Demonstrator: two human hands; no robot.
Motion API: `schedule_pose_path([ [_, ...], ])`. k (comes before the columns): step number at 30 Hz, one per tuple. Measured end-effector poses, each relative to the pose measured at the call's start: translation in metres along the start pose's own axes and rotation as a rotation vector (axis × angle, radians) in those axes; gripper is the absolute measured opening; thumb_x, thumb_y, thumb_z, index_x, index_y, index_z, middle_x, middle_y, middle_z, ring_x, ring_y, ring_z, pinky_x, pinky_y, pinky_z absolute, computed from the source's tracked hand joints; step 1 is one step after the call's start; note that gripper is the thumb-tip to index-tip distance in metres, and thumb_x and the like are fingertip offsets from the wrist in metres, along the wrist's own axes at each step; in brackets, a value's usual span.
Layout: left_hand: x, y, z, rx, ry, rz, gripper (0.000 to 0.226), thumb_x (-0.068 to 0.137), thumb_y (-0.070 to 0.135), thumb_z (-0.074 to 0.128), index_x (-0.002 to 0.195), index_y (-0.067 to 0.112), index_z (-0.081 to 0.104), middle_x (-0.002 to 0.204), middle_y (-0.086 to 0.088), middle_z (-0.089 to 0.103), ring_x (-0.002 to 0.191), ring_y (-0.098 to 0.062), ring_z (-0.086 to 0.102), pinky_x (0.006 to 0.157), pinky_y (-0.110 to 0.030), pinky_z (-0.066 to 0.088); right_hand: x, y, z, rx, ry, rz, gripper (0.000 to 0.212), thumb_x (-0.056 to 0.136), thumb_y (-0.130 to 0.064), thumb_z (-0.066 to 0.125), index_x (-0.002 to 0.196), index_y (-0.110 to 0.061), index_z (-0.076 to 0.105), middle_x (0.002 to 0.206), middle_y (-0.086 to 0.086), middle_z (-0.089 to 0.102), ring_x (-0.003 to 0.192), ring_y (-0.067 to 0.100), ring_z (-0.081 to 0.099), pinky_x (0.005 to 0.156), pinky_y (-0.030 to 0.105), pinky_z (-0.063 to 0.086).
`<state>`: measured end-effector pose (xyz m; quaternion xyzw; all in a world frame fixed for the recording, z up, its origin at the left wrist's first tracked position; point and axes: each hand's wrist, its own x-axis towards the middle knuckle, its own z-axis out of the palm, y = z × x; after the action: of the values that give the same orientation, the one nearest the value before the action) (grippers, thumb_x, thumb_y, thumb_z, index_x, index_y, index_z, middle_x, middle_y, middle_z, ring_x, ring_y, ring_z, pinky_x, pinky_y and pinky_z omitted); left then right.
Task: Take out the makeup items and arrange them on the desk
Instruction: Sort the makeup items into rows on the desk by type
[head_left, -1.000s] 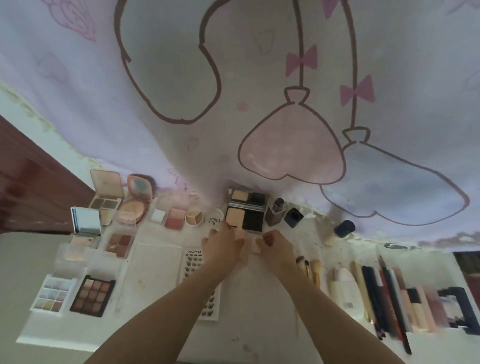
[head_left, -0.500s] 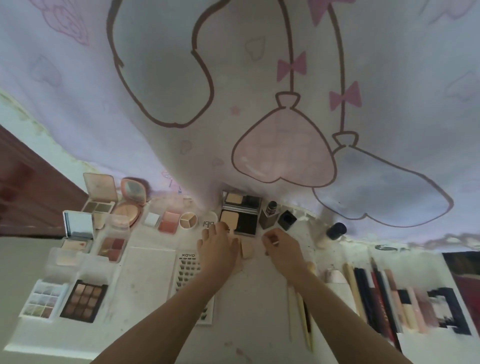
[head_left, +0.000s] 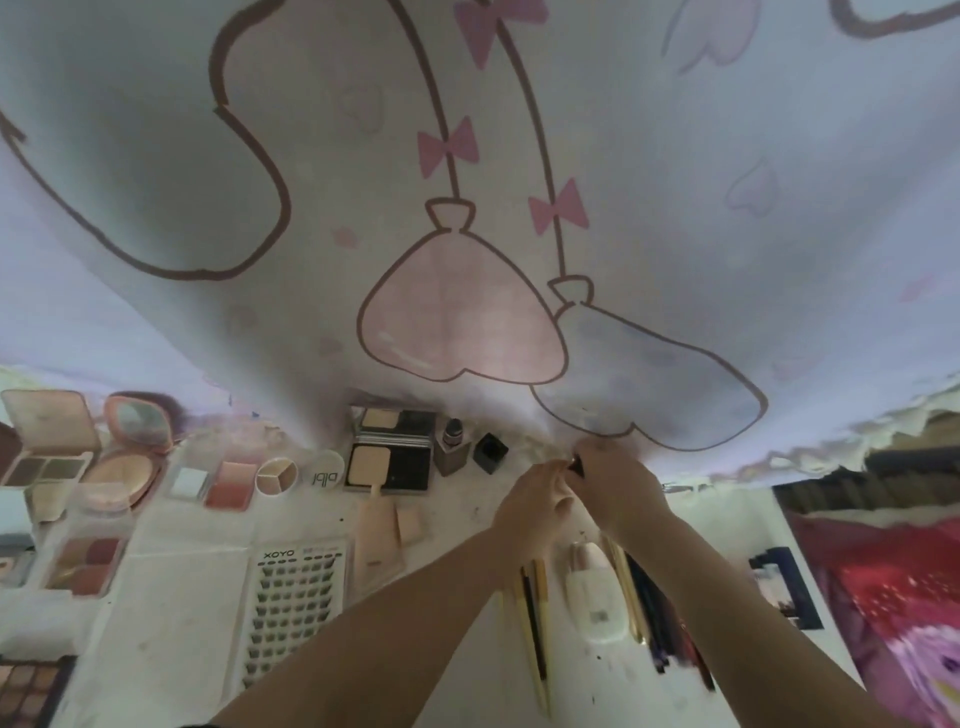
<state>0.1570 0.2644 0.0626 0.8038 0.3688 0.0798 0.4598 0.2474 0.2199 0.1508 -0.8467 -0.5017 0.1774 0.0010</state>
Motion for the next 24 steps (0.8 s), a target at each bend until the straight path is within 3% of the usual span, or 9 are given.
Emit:
schedule_pose_path([
  [4,-0.008,-0.004,-0.009,-0.107,-0.035,0.042,0.033,0.094,0.027,0.053,0.125,0.017,0.047,0.114,0.000,0.059,0.106,-0.015,0.056,0.091,-0.027,0.046,0.004,0.005,0.000,0.055,-0.035,0.014,0.020,0.098,-0.031,0.042,0.088,-0.014,0.046,0.086,0.003,0.055,0.075,0.016,0.053,0.070,0.025,0.046],
  [8,-0.040,0.004,-0.039,-0.335,-0.097,0.011,0.015,0.092,0.032,0.055,0.103,0.023,0.050,0.094,0.004,0.059,0.083,-0.009,0.058,0.075,-0.020,0.048,-0.008,-0.006,-0.022,0.132,-0.017,-0.041,0.040,0.098,-0.045,0.035,0.084,-0.012,0.052,0.078,0.002,0.061,0.069,0.018,0.056,0.066,0.027,0.045],
  [11,-0.076,0.012,-0.075,-0.596,-0.199,-0.004,0.013,0.099,0.023,0.046,0.094,0.012,0.050,0.081,0.001,0.054,0.065,0.001,0.056,0.063,-0.015,0.048,-0.022,-0.031,-0.037,0.263,-0.042,-0.144,0.040,0.099,-0.043,0.036,0.079,-0.013,0.054,0.073,-0.001,0.061,0.060,0.011,0.052,0.060,0.022,0.041],
  [15,-0.117,0.010,-0.129,-0.659,-0.249,0.021,0.024,0.098,0.035,0.042,0.107,0.016,0.053,0.087,-0.001,0.058,0.071,-0.010,0.058,0.062,-0.021,0.050,-0.038,-0.068,-0.046,0.414,-0.065,-0.256,0.035,0.099,-0.037,0.037,0.071,-0.020,0.047,0.063,-0.005,0.048,0.053,0.007,0.041,0.050,0.013,0.035],
  [17,-0.132,0.005,-0.151,-0.775,-0.328,-0.015,0.033,0.096,0.038,0.043,0.112,0.010,0.052,0.085,-0.006,0.058,0.069,-0.013,0.057,0.059,-0.022,0.049,-0.048,-0.088,-0.045,0.482,-0.048,-0.306,0.033,0.100,-0.035,0.037,0.070,-0.022,0.046,0.062,-0.006,0.046,0.052,0.007,0.039,0.048,0.012,0.034],
  [21,-0.163,-0.003,-0.181,-1.065,-0.445,-0.161,0.042,0.091,0.045,0.040,0.098,0.006,0.053,0.072,-0.006,0.060,0.056,-0.012,0.056,0.045,-0.017,0.043,-0.077,-0.127,-0.048,0.605,0.044,-0.489,0.027,0.099,-0.026,0.038,0.073,-0.028,0.045,0.061,-0.007,0.046,0.049,0.002,0.041,0.050,0.013,0.035],
  [24,-0.183,-0.013,-0.199,-0.978,-0.421,-0.112,0.038,0.089,0.042,0.044,0.096,0.005,0.052,0.074,-0.007,0.058,0.057,-0.013,0.054,0.047,-0.019,0.043,-0.091,-0.141,-0.054,0.602,-0.095,-0.570,0.021,0.100,-0.021,0.037,0.086,-0.032,0.049,0.074,-0.005,0.055,0.060,0.002,0.052,0.057,0.016,0.043],
])
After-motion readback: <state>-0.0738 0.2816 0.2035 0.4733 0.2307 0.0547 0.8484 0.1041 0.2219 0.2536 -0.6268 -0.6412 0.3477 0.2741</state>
